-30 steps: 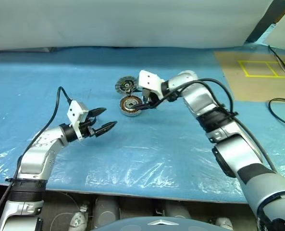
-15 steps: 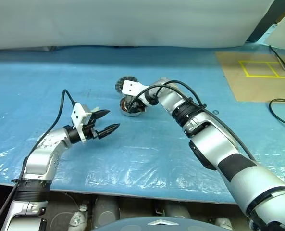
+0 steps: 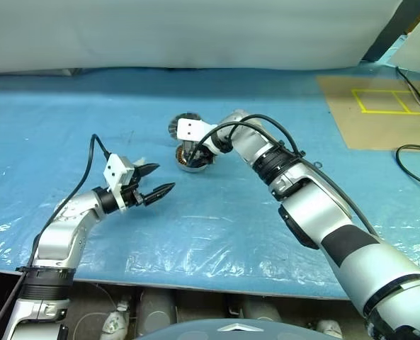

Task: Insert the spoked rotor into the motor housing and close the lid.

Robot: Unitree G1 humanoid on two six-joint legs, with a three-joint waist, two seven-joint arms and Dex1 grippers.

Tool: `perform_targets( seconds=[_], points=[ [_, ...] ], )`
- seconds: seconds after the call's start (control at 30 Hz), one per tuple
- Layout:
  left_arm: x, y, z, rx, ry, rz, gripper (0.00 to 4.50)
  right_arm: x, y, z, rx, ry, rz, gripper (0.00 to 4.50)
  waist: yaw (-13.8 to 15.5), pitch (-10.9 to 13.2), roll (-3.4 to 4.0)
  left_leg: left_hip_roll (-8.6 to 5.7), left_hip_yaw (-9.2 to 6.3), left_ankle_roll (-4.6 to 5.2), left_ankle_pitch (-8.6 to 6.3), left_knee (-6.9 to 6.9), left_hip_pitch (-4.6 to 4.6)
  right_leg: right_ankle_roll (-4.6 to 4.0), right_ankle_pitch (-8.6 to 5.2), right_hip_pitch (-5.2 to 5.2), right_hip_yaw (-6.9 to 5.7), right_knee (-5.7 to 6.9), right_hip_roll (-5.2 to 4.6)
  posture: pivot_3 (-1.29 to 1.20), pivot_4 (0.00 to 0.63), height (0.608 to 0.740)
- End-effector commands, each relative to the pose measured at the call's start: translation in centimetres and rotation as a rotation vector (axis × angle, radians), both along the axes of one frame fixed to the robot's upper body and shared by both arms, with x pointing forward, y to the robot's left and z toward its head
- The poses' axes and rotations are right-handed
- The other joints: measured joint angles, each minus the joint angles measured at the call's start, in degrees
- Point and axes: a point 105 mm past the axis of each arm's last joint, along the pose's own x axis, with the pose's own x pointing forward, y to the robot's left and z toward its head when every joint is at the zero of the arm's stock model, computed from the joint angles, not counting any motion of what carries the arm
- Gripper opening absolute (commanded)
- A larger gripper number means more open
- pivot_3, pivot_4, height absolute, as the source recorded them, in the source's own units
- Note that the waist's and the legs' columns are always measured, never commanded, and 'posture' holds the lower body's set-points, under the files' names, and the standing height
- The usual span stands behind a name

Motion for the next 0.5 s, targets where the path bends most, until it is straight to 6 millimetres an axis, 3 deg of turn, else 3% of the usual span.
perform_targets(
  seconds=[0.03,0.17,0.33,0.5],
  points=[
    [-0.4,-0.6,1.0,-0.028,-0.023,-0.016,4.01,-0.3,0.3,0.9,0.032,-0.007,0.022,3.48,0.05,0.0,0.0,0.0,0.0,-0.02,-0.01,0.0,0.0,0.0,0.0,0.0,0.0,0.0,0.0,0.0,0.15,0.74],
    [-0.6,-1.0,0.9,-0.03,-0.016,-0.018,4.01,-0.9,0.0,0.7,0.025,0.009,0.057,3.48,0.19,0.0,0.0,0.0,0.0,-0.06,-0.04,0.03,0.0,0.0,0.0,0.01,0.0,0.02,-0.01,0.0,0.15,0.74],
    [-0.8,-1.3,0.7,-0.02,-0.009,-0.023,4.01,-0.7,-1.1,-1.4,-0.039,0.01,0.032,3.48,0.19,0.0,0.0,0.0,-0.01,-0.04,-0.02,0.05,0.01,0.0,0.0,0.01,0.0,0.04,-0.01,0.0,0.15,0.74],
    [-0.7,-1.5,0.6,-0.01,-0.013,-0.018,4.01,-0.1,-1.3,-1.8,-0.049,-0.02,0.006,3.48,0.1,0.0,0.0,0.0,0.0,-0.01,0.0,0.08,0.03,-0.01,0.0,0.01,0.01,0.1,0.0,0.0,0.15,0.74]
  ],
)
